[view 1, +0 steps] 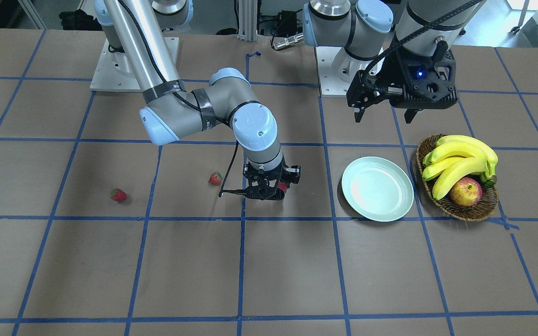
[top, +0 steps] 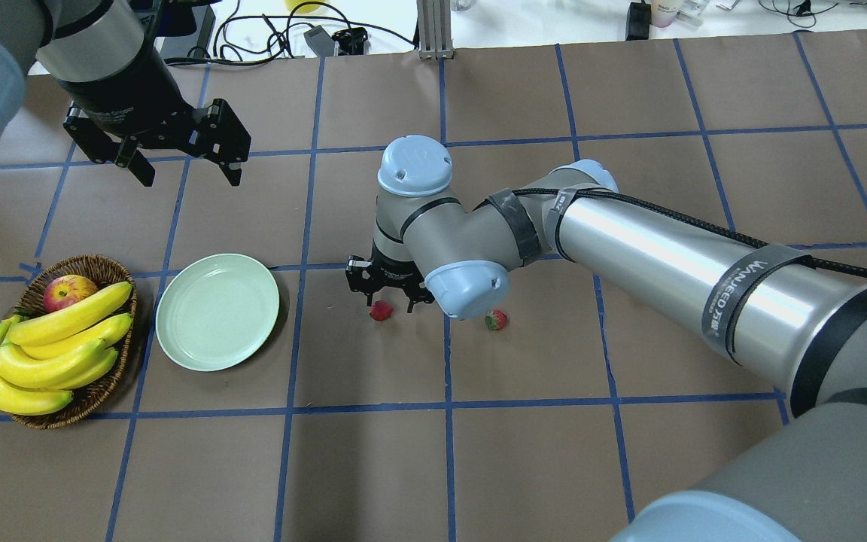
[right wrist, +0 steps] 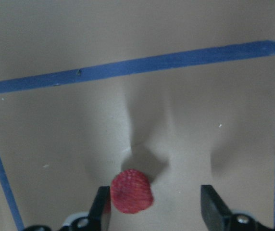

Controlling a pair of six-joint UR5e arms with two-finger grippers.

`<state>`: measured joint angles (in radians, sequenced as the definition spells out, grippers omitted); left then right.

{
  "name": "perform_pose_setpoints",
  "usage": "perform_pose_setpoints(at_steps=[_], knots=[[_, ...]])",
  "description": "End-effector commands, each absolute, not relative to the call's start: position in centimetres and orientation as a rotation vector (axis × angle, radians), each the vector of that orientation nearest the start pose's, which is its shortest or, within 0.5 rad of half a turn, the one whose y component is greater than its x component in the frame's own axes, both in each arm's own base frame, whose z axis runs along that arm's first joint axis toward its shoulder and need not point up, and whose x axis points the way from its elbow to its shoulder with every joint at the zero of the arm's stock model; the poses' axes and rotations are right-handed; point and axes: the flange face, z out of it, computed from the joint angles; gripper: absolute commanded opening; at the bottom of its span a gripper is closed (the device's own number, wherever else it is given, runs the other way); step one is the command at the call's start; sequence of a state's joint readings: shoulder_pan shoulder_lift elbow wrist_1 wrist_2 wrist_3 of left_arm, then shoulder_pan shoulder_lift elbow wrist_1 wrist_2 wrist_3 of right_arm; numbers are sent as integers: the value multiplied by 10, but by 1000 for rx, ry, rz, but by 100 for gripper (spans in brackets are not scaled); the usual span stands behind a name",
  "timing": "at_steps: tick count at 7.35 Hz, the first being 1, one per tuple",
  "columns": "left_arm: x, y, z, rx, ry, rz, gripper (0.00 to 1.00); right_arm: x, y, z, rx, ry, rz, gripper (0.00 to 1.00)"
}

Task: Collect all strawberries into plate
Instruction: 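Carry the strawberry toward the plate and release it on the table, then move the right gripper back and grasp the second strawberry of the pair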

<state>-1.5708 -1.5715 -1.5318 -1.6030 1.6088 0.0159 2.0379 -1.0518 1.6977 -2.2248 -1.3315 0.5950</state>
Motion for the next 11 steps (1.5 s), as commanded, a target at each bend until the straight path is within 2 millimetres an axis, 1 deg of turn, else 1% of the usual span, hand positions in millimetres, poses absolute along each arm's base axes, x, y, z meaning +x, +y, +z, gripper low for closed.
perform_pose_setpoints(at_steps=[1,2,3,4,5,6,7,8,9,10,11], knots=[[-130,-492,504,24,3106,-9,100,407,-493,233,120,2927,70,100],[-130,-491,503,24,3106,-7,100,374,-499,237,105,2999,46,100],[-129,-490,503,24,3099,-4,100,339,-497,232,134,3033,60,100],[-129,-489,502,29,3097,5,100,301,-492,221,89,3099,42,100],[-130,-488,505,28,3105,-9,100,292,-482,209,86,3103,22,100],[-129,-487,515,28,3110,-42,100,286,-473,194,84,3125,43,99],[-134,-486,513,27,3141,-39,100,282,-466,183,92,3150,83,97],[-135,-485,511,22,3153,-34,100,283,-466,179,95,3144,99,81],[-135,-490,493,12,3151,19,100,282,-462,172,95,3146,120,55],[-136,-488,464,11,3150,115,100,283,-461,172,103,3136,130,33],[-137,-491,419,17,3152,63,100,284,-463,174,105,3130,123,16]])
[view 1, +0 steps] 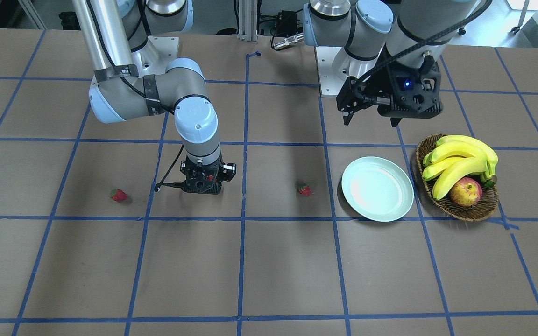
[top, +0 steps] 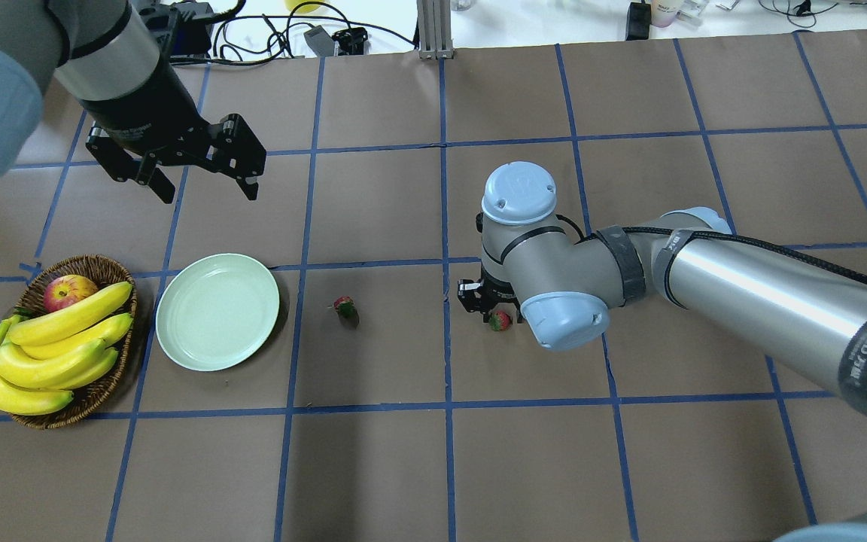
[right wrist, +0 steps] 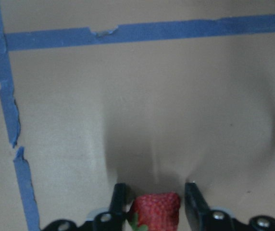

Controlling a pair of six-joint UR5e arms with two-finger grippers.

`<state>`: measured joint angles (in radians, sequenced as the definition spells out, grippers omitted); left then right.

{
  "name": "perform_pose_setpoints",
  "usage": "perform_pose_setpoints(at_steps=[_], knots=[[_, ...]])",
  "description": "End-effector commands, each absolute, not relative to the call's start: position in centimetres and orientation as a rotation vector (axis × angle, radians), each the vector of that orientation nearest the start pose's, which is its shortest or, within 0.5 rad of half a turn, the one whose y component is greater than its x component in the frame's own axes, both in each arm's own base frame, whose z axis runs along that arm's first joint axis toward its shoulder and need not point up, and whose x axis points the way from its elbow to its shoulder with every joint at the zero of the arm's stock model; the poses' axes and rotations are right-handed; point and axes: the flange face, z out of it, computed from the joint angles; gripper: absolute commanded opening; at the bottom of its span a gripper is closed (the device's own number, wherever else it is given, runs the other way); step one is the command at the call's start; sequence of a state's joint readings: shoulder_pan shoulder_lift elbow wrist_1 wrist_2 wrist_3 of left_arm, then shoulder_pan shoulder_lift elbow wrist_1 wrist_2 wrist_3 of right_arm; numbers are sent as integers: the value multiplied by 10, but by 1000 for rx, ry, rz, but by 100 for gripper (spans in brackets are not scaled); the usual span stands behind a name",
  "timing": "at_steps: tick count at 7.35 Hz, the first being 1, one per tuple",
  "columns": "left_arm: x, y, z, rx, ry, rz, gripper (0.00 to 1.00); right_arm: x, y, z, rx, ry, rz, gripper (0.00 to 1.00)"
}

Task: Collect all strawberries into plate
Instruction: 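Move the right gripper back and grasp the second strawberry of the pair, then carry the strawberry toward the plate and release it beside the first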

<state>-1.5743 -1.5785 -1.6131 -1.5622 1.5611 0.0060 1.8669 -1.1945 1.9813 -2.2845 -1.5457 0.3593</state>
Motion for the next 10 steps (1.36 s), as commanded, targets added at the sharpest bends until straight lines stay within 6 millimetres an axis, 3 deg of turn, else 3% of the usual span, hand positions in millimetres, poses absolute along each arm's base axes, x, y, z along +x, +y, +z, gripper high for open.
perform_pose_setpoints(at_steps=[1,3,4,5,6,7,8,9,10], knots=[[-137,-491,372,10,3155,29,100,287,-467,179,112,3111,113,15],[-144,-486,314,-121,3148,139,100,314,-475,197,292,2892,174,17],[-148,-489,299,-123,3170,186,100,334,-468,185,289,2804,255,17],[-147,-492,306,-105,3165,154,100,349,-471,179,294,2791,268,20],[-142,-500,329,-111,3166,97,100,373,-477,174,280,2742,303,25],[-140,-504,334,-116,3164,101,100,384,-481,174,275,2743,299,34],[-140,-504,330,-116,3163,116,100,385,-485,181,272,2749,275,99],[-140,-505,327,-116,3164,126,100,383,-485,193,258,2750,256,100],[-140,-505,327,-116,3164,124,100,367,-489,203,222,2840,194,100]])
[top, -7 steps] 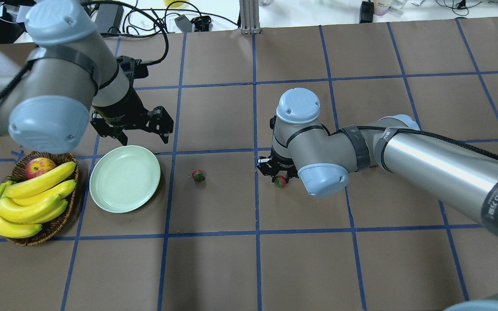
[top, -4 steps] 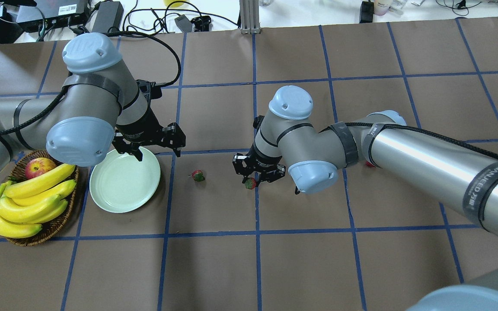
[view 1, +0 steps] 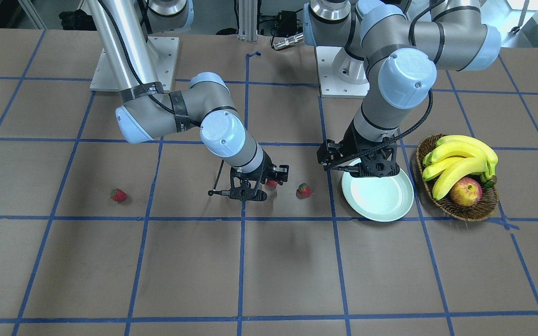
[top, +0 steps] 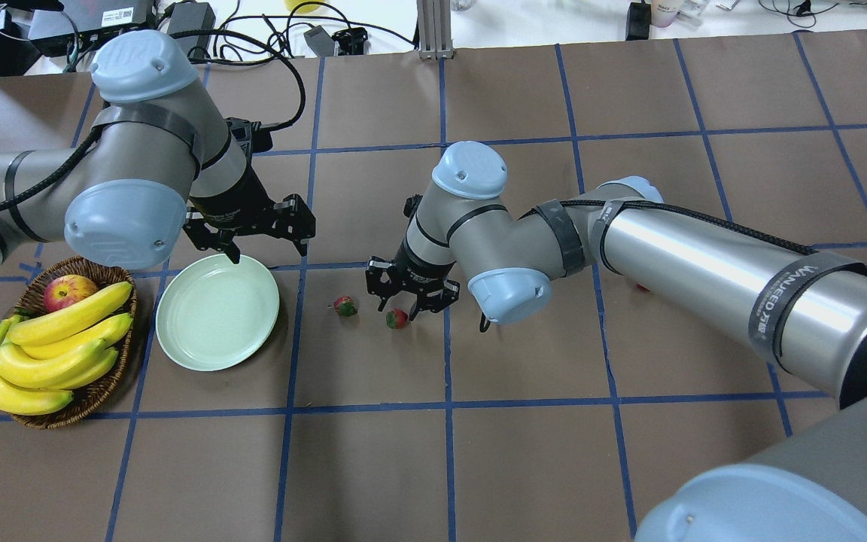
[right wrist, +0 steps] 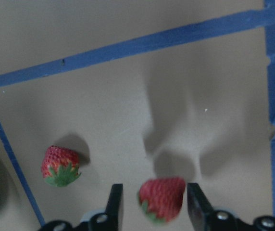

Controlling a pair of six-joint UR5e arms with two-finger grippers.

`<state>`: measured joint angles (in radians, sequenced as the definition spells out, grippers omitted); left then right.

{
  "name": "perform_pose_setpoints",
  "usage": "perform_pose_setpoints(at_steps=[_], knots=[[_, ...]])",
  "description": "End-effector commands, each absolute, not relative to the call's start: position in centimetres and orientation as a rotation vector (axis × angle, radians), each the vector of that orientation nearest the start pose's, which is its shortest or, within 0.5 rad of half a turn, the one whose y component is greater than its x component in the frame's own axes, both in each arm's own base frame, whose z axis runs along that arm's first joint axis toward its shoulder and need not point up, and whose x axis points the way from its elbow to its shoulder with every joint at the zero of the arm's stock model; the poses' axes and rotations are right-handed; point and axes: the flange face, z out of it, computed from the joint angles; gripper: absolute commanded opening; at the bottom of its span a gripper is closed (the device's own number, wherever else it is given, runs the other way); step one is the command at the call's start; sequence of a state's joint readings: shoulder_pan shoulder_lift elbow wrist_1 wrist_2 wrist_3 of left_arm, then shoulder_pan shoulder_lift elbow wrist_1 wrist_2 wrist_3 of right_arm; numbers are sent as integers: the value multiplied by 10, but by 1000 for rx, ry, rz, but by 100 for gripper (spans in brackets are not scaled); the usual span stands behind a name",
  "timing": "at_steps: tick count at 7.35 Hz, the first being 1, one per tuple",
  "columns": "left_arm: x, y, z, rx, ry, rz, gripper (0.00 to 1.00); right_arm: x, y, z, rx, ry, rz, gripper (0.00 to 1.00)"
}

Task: Collect all strawberries into plate
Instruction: 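Carry the strawberry toward the plate and release it beside the first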

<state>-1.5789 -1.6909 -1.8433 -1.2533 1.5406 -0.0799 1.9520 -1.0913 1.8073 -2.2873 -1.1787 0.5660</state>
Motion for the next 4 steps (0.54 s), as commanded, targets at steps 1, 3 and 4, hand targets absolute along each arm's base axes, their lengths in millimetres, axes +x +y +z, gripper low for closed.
perform_pose_setpoints(at_steps=[1,3,4], knots=[[-141,-504,324,-121,3163,133,100,341,-492,207,79,2965,148,100],[-144,-499,311,-139,3165,180,100,284,-519,224,63,3021,93,100],[-146,-499,301,-143,3168,194,100,247,-532,244,116,3026,44,100]])
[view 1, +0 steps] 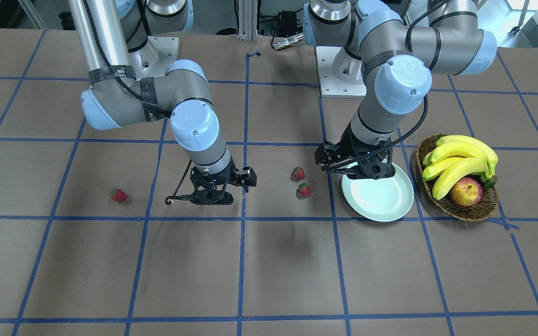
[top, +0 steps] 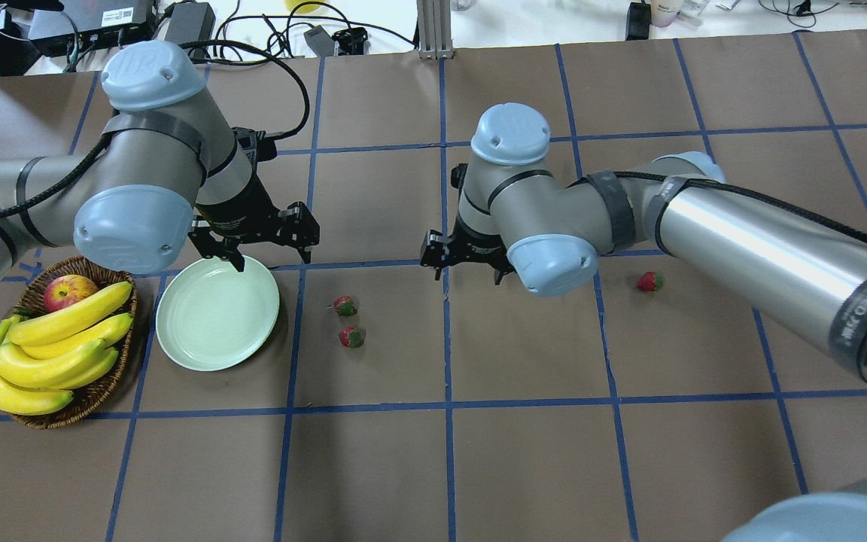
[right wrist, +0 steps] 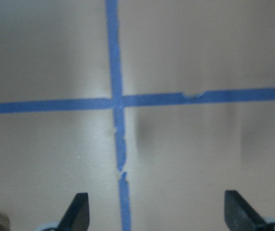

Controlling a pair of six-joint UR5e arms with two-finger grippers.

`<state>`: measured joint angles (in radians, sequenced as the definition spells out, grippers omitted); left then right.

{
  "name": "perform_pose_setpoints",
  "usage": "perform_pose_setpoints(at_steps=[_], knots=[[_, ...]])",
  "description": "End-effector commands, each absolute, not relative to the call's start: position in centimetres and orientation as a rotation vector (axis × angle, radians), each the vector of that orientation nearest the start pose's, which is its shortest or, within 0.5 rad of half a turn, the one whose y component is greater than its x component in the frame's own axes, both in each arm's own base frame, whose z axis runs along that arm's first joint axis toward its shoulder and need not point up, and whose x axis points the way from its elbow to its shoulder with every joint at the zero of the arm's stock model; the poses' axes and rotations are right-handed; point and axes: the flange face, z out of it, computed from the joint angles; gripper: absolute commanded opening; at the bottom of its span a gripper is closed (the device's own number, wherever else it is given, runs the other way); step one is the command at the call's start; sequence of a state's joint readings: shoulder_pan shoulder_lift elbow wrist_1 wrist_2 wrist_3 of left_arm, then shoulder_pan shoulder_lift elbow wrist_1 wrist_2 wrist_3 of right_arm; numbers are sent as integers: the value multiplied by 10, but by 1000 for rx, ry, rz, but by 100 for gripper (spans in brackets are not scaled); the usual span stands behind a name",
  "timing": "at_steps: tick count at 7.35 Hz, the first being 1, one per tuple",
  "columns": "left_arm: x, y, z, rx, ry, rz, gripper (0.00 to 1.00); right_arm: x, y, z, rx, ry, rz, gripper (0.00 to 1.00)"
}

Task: Collect all strawberries into plate
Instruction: 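Grasp the farthest strawberry with the right gripper while the left gripper reaches the strawberries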

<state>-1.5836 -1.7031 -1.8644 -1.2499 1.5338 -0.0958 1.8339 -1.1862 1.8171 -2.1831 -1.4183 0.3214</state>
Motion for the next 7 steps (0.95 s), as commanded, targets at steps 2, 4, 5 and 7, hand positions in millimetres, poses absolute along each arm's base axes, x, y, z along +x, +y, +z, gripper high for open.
perform_pose_setpoints(at_steps=[2,4,5,7], knots=[[-160,-507,283,-294,3158,162,100,163,-552,247,60,3151,42,100],[-200,-512,244,-367,3142,124,100,88,-554,230,-23,3156,165,100],[-200,-513,228,-379,3137,115,96,54,-546,217,-69,3138,174,100],[-200,-504,199,-390,3129,113,96,33,-531,195,-113,3120,169,98]])
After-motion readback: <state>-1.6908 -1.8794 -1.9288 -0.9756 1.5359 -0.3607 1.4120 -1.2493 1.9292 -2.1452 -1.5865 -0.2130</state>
